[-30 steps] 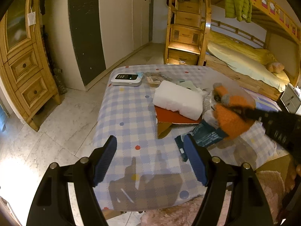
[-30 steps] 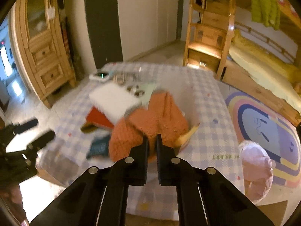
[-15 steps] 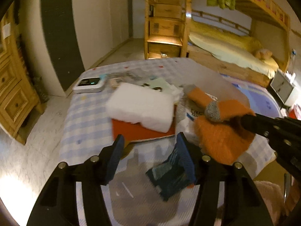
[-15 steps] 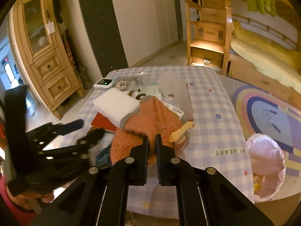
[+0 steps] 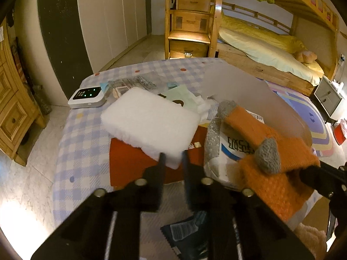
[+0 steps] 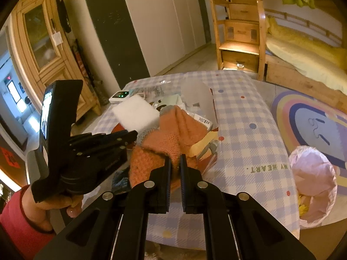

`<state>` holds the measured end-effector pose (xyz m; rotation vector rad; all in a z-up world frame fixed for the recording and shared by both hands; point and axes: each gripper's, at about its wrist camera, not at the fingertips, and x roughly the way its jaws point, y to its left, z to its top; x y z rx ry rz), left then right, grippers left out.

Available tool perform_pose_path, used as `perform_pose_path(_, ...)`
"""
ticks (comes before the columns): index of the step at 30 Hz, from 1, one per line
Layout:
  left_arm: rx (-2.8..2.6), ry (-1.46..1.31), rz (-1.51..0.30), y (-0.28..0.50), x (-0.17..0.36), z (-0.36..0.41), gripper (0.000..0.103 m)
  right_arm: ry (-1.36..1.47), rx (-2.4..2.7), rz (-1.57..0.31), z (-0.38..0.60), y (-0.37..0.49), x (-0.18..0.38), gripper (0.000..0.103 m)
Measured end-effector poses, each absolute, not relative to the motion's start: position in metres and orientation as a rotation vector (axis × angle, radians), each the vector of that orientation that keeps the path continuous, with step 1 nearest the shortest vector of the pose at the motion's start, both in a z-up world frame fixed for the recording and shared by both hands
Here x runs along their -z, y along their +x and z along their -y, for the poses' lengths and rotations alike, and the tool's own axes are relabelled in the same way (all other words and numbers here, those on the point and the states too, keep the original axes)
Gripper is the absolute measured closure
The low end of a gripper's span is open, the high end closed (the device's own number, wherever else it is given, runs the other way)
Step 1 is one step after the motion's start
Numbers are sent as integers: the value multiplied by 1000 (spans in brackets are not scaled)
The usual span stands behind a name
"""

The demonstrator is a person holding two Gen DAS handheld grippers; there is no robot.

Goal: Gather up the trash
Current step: 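Grasp the orange glove with the right gripper while the left gripper grasps the white foam block, then carry the glove and foam block to the wastebasket and release both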

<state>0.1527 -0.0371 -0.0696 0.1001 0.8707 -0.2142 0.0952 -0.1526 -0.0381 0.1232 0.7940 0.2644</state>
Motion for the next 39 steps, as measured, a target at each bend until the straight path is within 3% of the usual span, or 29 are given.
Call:
perform_pose_path(14,224,40,-698,96,0,-10,96,55,-277,-701,129,118,-12,95)
perform_pose_path(25,459,103,-817,35,33,14,96,18,-249,-706,124,126,-13,95)
perform_pose_path(39,536,153,-771,4,14,17,96,70,-238,-717,145,127,-5,95)
